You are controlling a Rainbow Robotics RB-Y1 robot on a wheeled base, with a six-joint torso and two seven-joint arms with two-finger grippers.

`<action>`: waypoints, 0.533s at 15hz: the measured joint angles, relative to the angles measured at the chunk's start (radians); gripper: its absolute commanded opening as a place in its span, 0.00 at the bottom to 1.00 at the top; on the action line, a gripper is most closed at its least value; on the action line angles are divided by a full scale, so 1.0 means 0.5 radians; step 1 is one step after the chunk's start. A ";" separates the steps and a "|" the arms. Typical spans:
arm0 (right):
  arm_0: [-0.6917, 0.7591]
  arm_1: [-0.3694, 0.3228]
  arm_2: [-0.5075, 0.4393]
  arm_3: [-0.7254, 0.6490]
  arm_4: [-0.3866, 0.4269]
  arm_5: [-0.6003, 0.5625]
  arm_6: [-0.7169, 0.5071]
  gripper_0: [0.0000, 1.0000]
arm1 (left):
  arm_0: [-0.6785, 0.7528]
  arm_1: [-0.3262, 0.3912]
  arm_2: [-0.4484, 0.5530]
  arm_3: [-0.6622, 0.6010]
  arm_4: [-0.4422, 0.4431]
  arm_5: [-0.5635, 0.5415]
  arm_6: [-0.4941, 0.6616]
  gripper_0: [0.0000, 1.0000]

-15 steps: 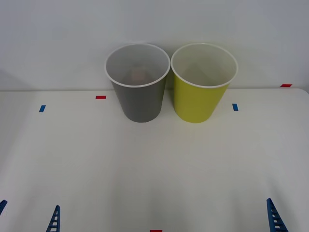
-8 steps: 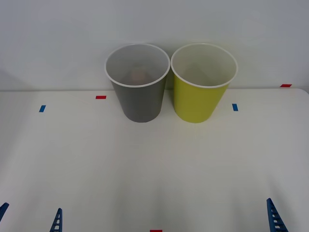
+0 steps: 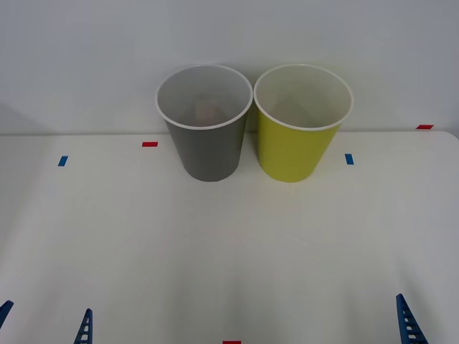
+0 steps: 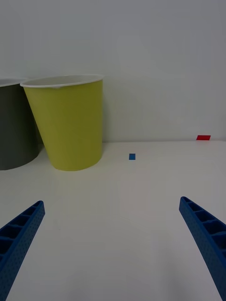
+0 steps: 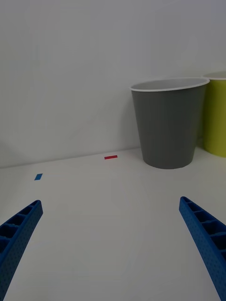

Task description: Put cans in the gray bin and PET bottles in the light green bin.

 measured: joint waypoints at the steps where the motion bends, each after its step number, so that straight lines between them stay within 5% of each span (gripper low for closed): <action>1: 0.000 0.000 0.000 0.000 0.000 0.000 0.000 1.00 | 0.000 0.000 0.000 0.000 0.000 0.000 0.000 1.00; 8: 0.000 0.000 0.000 0.000 0.000 0.000 0.000 1.00 | 0.000 0.000 0.000 0.000 0.000 0.000 0.000 1.00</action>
